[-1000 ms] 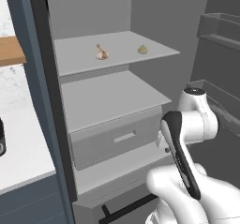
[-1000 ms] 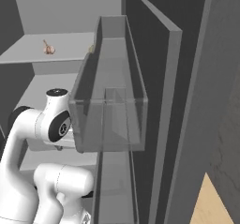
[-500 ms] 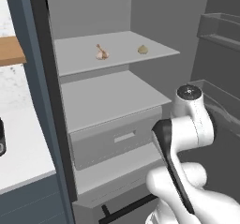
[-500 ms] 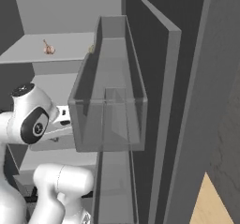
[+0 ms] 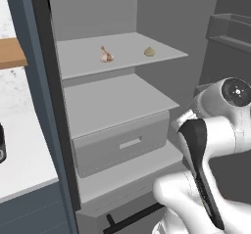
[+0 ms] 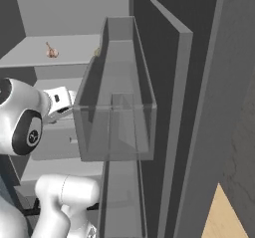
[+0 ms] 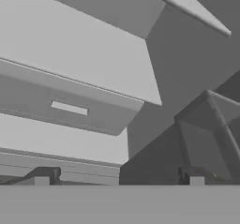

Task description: Place one garlic and one chicken drumstick in each tupperware on the nearby counter, to pack two identical lunches.

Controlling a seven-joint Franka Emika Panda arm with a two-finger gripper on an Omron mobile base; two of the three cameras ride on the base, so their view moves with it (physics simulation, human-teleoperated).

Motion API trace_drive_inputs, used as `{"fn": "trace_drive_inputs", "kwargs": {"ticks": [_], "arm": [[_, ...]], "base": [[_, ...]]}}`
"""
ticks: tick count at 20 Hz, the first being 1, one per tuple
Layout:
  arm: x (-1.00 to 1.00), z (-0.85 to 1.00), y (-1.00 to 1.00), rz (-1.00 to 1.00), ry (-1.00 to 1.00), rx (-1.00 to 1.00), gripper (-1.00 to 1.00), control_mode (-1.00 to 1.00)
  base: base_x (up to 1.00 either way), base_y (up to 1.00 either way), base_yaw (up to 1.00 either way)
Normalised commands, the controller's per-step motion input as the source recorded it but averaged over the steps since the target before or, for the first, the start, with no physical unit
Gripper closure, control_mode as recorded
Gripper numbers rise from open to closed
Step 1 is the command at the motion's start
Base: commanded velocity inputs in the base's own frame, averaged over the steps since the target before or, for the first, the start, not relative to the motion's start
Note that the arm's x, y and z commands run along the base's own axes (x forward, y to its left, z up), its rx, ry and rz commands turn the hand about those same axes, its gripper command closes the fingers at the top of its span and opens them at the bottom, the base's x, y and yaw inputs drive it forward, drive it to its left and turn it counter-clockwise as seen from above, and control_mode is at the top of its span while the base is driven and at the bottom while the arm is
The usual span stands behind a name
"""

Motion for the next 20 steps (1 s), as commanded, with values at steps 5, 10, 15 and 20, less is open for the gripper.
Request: {"fn": "trace_drive_inputs", "kwargs": {"ticks": [5, 10, 15, 20], "arm": [[0.2, 1.0, 0.0, 0.02, -0.05, 0.07, -1.0, -1.0], [0.63, 0.95, 0.05, -0.02, 0.01, 0.17, -1.0, -1.0], [1.0, 0.7, 0.27, -0.06, 0.03, 0.18, -1.0, -1.0], [1.0, 0.04, 0.32, -0.1, 0.01, 0.06, -1.0, -1.0]], "base": [[0.0, 0.0, 0.0], [0.0, 0.0, 0.0], [0.0, 0.0, 0.0], [0.0, 0.0, 0.0]]}}
